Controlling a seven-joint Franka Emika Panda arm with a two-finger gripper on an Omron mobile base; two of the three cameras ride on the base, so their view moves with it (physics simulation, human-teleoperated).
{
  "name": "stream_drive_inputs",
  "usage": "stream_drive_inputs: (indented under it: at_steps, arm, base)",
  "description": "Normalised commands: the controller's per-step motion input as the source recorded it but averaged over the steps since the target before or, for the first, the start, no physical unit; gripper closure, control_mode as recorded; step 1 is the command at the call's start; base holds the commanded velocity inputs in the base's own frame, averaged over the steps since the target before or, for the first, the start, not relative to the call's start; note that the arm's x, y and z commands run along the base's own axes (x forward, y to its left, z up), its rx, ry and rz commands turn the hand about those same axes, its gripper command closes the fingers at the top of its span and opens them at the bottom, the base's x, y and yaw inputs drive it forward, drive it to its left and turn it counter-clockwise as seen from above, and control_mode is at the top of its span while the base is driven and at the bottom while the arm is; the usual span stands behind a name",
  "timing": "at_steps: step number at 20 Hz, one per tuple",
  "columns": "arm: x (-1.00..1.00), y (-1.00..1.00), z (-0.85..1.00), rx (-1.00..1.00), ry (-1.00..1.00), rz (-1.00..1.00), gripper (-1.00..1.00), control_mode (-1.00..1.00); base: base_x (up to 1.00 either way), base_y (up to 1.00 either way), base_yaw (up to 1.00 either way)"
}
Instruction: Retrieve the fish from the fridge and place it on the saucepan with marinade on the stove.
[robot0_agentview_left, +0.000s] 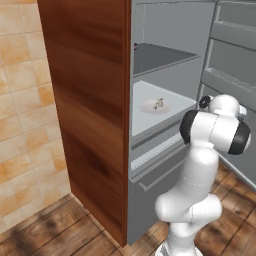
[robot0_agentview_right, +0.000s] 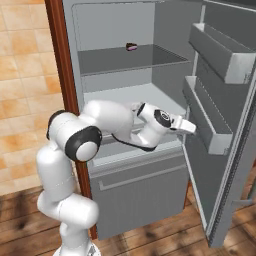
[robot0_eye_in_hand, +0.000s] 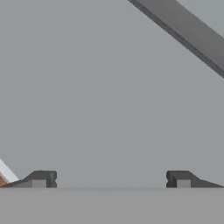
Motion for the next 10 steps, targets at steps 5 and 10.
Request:
stream_drive_inputs:
  at_steps: [5, 10]
  arm:
    - [0.29, -0.71, 0.0, 0.06, -0.01, 0.0, -1.0, -1.0]
    - [-0.05, -0.3, 0.0, 0.12, -0.1, 0.05, -1.0, -1.0]
  base:
    - [0.0, 0.0, 0.0]
    - [0.0, 0.0, 0.0]
